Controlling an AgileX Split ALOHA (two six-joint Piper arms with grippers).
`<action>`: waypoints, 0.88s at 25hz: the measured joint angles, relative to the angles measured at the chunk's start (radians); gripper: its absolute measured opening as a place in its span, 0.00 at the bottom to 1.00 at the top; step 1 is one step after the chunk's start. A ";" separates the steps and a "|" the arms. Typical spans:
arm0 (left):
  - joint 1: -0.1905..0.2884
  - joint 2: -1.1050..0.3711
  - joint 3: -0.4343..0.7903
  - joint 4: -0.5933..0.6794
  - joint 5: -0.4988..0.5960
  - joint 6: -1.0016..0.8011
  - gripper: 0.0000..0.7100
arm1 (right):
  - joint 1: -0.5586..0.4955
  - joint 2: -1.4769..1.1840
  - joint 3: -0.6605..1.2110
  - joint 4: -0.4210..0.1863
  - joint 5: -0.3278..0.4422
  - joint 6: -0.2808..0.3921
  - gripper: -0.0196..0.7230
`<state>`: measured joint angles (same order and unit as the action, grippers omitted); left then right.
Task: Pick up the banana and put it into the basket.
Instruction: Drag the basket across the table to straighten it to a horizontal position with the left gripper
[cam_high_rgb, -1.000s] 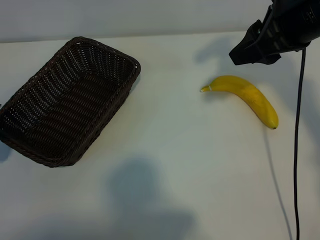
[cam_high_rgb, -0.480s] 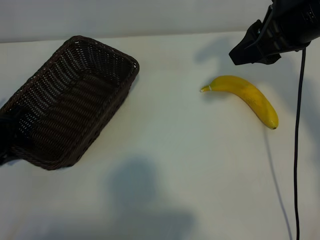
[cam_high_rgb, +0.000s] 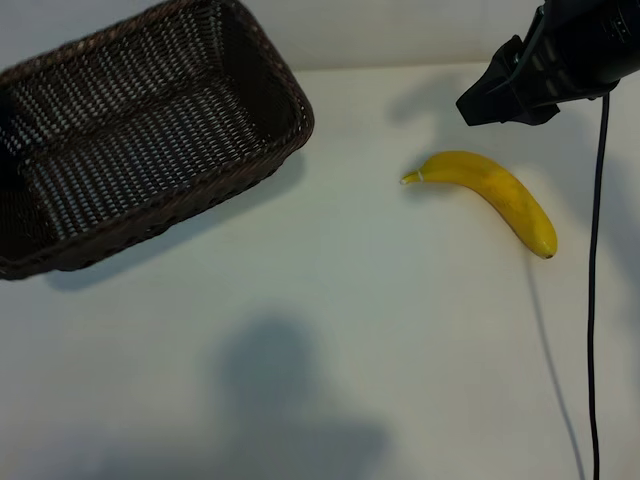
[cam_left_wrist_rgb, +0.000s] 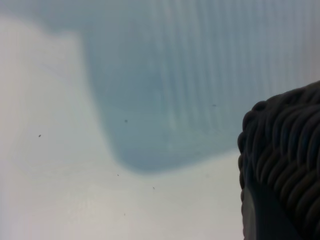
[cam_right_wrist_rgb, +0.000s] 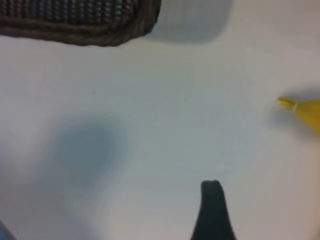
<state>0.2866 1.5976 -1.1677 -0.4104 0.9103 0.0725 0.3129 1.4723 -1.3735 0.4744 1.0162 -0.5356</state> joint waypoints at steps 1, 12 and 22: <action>-0.011 0.015 -0.037 0.010 0.036 0.002 0.24 | 0.000 0.000 0.000 0.001 0.000 0.000 0.73; -0.216 0.331 -0.263 0.024 0.105 0.102 0.24 | 0.000 0.000 0.000 0.003 0.000 0.000 0.73; -0.335 0.489 -0.405 0.019 0.068 0.094 0.24 | 0.000 0.000 0.000 0.004 -0.011 0.001 0.73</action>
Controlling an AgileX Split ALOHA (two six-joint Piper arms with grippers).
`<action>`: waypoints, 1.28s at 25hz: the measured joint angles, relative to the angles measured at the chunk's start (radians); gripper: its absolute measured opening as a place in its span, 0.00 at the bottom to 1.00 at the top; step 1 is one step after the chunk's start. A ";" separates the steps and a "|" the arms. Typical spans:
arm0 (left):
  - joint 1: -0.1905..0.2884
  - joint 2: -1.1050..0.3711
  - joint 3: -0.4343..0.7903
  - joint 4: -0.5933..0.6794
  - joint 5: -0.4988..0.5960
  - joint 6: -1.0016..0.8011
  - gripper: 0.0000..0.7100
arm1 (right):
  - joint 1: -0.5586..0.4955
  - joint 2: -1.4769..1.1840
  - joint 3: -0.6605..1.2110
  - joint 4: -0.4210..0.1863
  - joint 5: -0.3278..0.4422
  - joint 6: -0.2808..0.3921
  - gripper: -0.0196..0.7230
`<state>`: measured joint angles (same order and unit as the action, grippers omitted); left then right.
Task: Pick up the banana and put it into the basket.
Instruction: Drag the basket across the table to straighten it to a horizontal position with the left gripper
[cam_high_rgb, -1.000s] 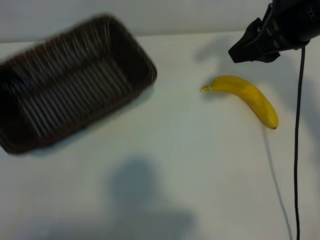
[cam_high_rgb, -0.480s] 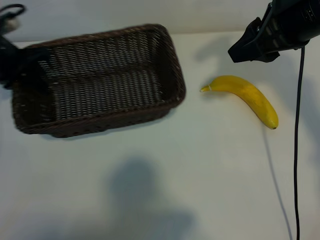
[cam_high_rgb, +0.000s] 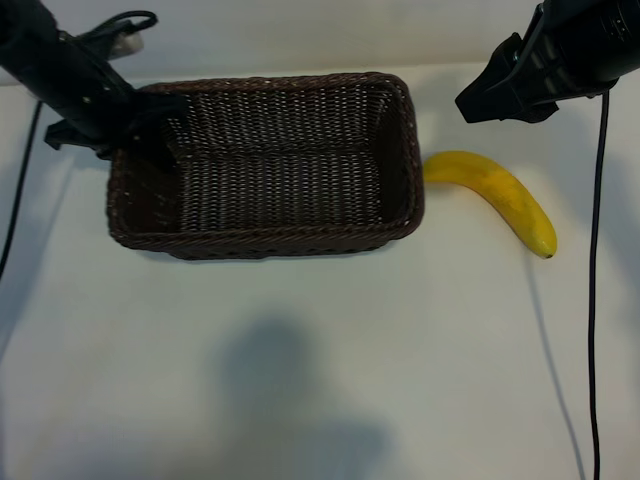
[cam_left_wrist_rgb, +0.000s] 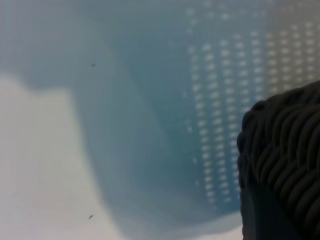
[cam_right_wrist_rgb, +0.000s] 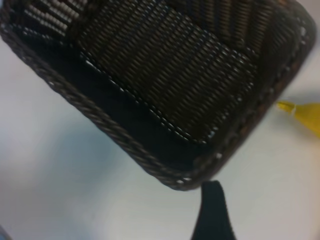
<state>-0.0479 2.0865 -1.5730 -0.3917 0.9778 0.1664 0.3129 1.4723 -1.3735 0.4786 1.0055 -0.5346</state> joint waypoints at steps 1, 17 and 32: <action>-0.006 0.010 0.000 0.000 -0.005 -0.013 0.24 | 0.000 0.000 0.000 0.000 -0.001 0.000 0.73; -0.043 0.093 0.000 -0.001 -0.078 -0.037 0.24 | 0.000 0.000 0.000 0.000 -0.029 0.000 0.73; -0.043 0.095 -0.114 -0.012 0.115 -0.015 0.81 | 0.000 0.000 0.000 0.000 -0.034 0.002 0.73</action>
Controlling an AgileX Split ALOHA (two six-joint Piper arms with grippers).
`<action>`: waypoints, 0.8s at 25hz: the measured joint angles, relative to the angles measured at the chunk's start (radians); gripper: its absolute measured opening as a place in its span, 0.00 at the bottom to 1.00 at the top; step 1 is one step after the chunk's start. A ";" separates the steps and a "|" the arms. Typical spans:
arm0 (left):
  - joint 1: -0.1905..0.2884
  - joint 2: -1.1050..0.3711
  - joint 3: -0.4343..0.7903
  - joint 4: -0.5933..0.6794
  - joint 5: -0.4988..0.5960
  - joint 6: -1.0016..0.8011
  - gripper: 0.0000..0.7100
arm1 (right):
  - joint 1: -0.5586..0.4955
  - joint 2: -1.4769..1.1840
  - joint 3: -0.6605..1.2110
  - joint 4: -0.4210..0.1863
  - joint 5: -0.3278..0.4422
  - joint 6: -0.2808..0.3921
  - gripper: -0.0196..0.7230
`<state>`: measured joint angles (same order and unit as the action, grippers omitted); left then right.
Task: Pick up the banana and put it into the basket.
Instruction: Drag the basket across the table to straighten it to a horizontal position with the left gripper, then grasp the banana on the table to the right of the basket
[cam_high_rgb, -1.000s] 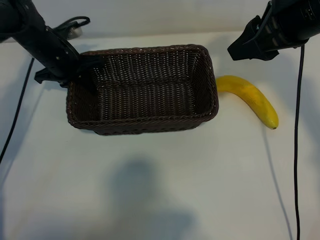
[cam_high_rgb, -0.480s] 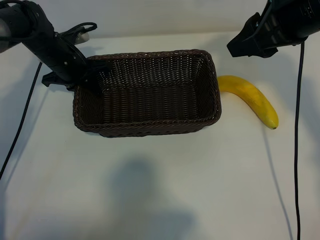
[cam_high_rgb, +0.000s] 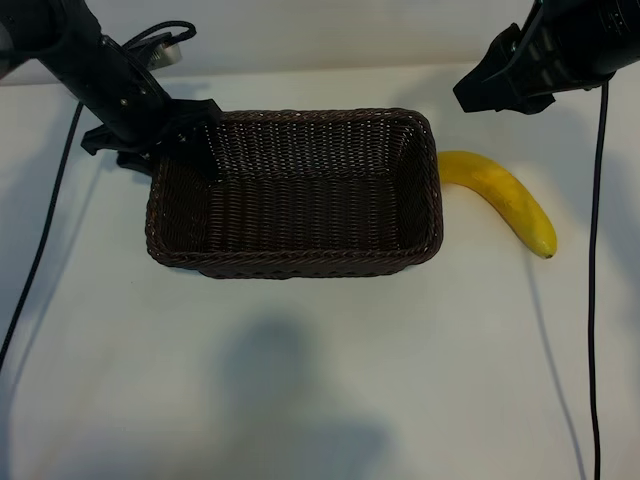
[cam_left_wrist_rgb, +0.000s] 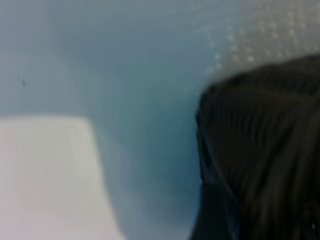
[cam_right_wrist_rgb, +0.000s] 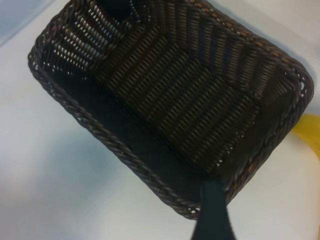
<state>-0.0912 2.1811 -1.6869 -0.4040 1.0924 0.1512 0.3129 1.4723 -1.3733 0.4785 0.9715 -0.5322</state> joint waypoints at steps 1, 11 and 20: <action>0.000 -0.002 -0.005 0.010 0.034 -0.004 0.85 | 0.000 0.000 0.000 0.000 -0.001 0.001 0.73; 0.000 -0.248 -0.005 0.100 0.082 -0.021 0.82 | 0.000 0.000 0.000 0.029 -0.100 -0.003 0.73; 0.074 -0.473 0.061 -0.050 0.083 0.043 0.81 | 0.000 0.000 0.000 -0.008 -0.049 -0.003 0.73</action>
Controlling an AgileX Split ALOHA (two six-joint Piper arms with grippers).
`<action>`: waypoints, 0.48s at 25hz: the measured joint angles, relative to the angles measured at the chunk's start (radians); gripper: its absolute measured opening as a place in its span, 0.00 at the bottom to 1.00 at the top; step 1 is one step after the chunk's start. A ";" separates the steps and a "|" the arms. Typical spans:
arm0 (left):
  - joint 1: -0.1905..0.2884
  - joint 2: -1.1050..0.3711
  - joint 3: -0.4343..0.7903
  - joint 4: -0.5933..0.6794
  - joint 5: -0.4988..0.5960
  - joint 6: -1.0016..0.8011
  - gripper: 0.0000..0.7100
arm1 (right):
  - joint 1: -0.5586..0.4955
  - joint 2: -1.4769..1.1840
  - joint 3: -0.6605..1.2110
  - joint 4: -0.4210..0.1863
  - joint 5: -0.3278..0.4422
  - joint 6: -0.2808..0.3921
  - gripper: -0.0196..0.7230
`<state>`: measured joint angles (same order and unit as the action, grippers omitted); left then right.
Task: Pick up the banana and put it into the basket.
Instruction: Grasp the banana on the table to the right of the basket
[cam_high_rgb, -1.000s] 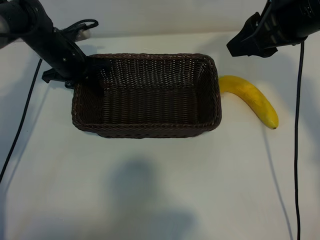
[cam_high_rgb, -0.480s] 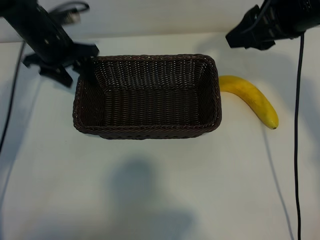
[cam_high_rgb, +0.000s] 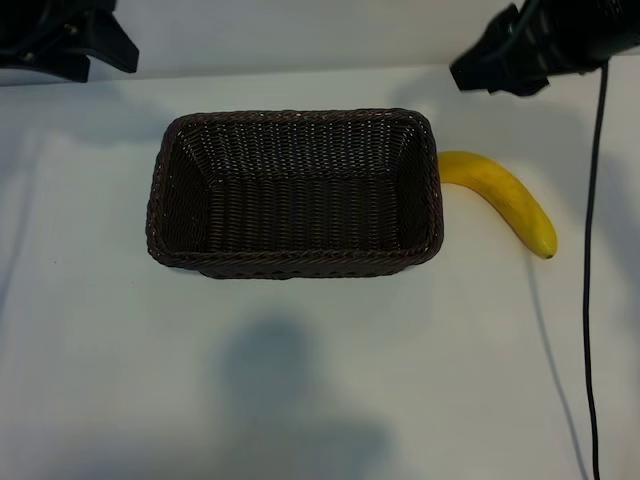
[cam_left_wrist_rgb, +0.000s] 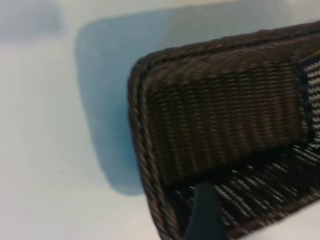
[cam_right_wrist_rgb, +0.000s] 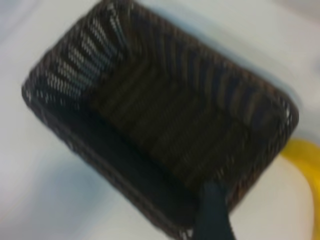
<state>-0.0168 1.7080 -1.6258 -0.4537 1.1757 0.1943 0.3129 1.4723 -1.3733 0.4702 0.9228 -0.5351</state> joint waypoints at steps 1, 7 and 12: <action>0.010 -0.012 0.029 -0.032 0.000 0.023 0.81 | 0.000 0.000 0.000 -0.026 0.021 0.004 0.73; 0.039 -0.009 0.270 -0.174 -0.022 0.160 0.81 | -0.059 0.080 0.000 -0.248 0.136 0.124 0.73; 0.039 -0.008 0.318 -0.204 -0.070 0.195 0.81 | -0.152 0.155 0.000 -0.292 0.133 0.130 0.73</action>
<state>0.0218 1.6998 -1.3077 -0.6579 1.1055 0.3897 0.1611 1.6273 -1.3733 0.1777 1.0559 -0.4053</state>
